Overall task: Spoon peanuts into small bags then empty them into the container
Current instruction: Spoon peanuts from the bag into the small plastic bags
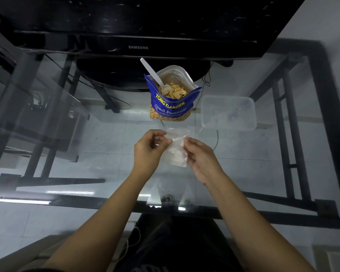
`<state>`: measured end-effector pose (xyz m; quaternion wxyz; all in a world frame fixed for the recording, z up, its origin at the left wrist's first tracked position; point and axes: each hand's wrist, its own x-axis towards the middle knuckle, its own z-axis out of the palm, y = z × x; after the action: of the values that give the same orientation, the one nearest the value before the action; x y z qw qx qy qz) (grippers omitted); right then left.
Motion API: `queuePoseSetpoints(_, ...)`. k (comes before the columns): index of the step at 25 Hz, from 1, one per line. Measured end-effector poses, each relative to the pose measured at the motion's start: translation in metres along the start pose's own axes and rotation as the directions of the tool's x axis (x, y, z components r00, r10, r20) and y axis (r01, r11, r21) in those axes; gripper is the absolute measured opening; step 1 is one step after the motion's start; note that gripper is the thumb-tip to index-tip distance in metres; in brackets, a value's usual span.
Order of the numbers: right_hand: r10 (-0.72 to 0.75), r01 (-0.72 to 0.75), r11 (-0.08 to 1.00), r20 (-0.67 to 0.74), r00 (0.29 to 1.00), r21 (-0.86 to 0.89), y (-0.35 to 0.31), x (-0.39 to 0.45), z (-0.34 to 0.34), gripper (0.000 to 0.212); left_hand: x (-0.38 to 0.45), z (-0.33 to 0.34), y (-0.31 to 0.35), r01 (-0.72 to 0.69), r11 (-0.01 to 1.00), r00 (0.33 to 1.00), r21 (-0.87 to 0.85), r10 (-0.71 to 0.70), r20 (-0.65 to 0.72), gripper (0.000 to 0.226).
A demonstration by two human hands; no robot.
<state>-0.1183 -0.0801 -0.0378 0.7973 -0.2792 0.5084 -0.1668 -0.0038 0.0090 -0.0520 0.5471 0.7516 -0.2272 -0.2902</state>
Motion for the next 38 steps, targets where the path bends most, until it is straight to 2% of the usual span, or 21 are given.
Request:
queuePoseSetpoints(2, -0.030, 0.030, 1.000, -0.109, 0.994, -0.008, -0.001, 0.003, -0.004, 0.007, 0.002, -0.002, -0.003, -0.014, 1.000, 0.996, -0.009, 0.013, -0.092, 0.017)
queuePoseSetpoints(4, -0.145, 0.120, 0.982, -0.177, 0.973, -0.148, 0.000, 0.006, -0.012, 0.007, 0.008, -0.003, -0.013, 0.039, 0.999, 0.991, 0.007, -0.038, -0.125, 0.015)
queuePoseSetpoints(7, -0.290, 0.229, 0.918, -0.155, 0.944, -0.323, 0.001, 0.003, -0.023, 0.006, 0.013, 0.003, -0.033, 0.094, 0.976, 0.989, 0.194, -0.070, -0.127, 0.013)
queuePoseSetpoints(10, -0.351, 0.281, 0.875, -0.119, 0.929, -0.394, -0.003, -0.006, -0.027, 0.004, 0.011, 0.007, -0.043, 0.091, 0.936, 0.988, 0.339, -0.044, -0.146, 0.021)
queuePoseSetpoints(13, -0.415, 0.351, 0.819, -0.046, 0.909, -0.454, -0.015, -0.018, -0.029, 0.006, 0.006, 0.005, -0.033, -0.019, 0.822, 0.989, 0.569, 0.098, -0.109, 0.031)
queuePoseSetpoints(14, -0.441, 0.385, 0.788, -0.004, 0.898, -0.481, -0.021, -0.023, -0.029, 0.006, 0.005, 0.002, -0.019, -0.053, 0.812, 0.986, 0.581, 0.135, -0.099, 0.031)
queuePoseSetpoints(16, -0.497, 0.464, 0.706, 0.093, 0.863, -0.535, -0.037, -0.033, -0.024, 0.009, 0.006, -0.004, 0.021, -0.102, 0.899, 0.994, 0.426, 0.107, 0.011, 0.022)
queuePoseSetpoints(18, -0.543, 0.533, 0.609, 0.180, 0.820, -0.588, -0.054, -0.040, -0.017, 0.010, 0.009, -0.010, 0.067, -0.087, 0.983, 0.961, 0.163, 0.039, 0.274, 0.017)
queuePoseSetpoints(19, -0.568, 0.568, 0.551, 0.224, 0.792, -0.612, -0.063, -0.045, -0.013, 0.011, 0.009, -0.014, 0.088, -0.088, 0.992, 0.930, 0.095, 0.048, 0.364, 0.015)
queuePoseSetpoints(21, -0.592, 0.619, 0.463, 0.299, 0.748, -0.634, -0.080, -0.056, -0.006, 0.011, 0.008, -0.021, 0.118, -0.107, 0.993, 0.900, 0.050, 0.076, 0.430, 0.014)
queuePoseSetpoints(25, -0.609, 0.684, 0.387, 0.386, 0.693, -0.618, -0.108, -0.078, 0.005, 0.009, 0.003, -0.031, 0.155, -0.068, 0.997, 0.855, -0.026, 0.072, 0.513, 0.015)
queuePoseSetpoints(28, -0.542, 0.710, 0.408, 0.474, 0.694, -0.573, -0.126, -0.091, 0.007, 0.009, 0.000, -0.037, 0.172, -0.012, 0.980, 0.844, -0.197, 0.116, 0.523, 0.013)
queuePoseSetpoints(30, -0.448, 0.689, 0.486, 0.524, 0.725, -0.538, -0.134, -0.097, 0.005, 0.016, -0.002, -0.041, 0.181, 0.035, 0.942, 0.850, -0.333, 0.147, 0.506, 0.012)
queuePoseSetpoints(32, -0.447, 0.669, 0.578, 0.505, 0.738, -0.467, -0.139, -0.100, 0.004, 0.022, -0.005, -0.044, 0.184, 0.080, 0.905, 0.845, -0.419, 0.161, 0.509, 0.011)
queuePoseSetpoints(34, -0.466, 0.668, 0.611, 0.490, 0.737, -0.424, -0.143, -0.100, 0.005, 0.026, -0.010, -0.042, 0.185, 0.125, 0.866, 0.842, -0.484, 0.165, 0.513, 0.014)
queuePoseSetpoints(36, -0.472, 0.679, 0.588, 0.495, 0.729, -0.438, -0.144, -0.097, 0.007, 0.036, -0.013, -0.037, 0.183, 0.144, 0.849, 0.870, -0.509, 0.136, 0.473, 0.018)
queuePoseSetpoints(38, -0.483, 0.687, 0.554, 0.491, 0.725, -0.470, -0.144, -0.096, 0.005, 0.046, -0.015, -0.035, 0.181, 0.026, 0.924, 0.932, -0.381, 0.115, 0.343, 0.022)
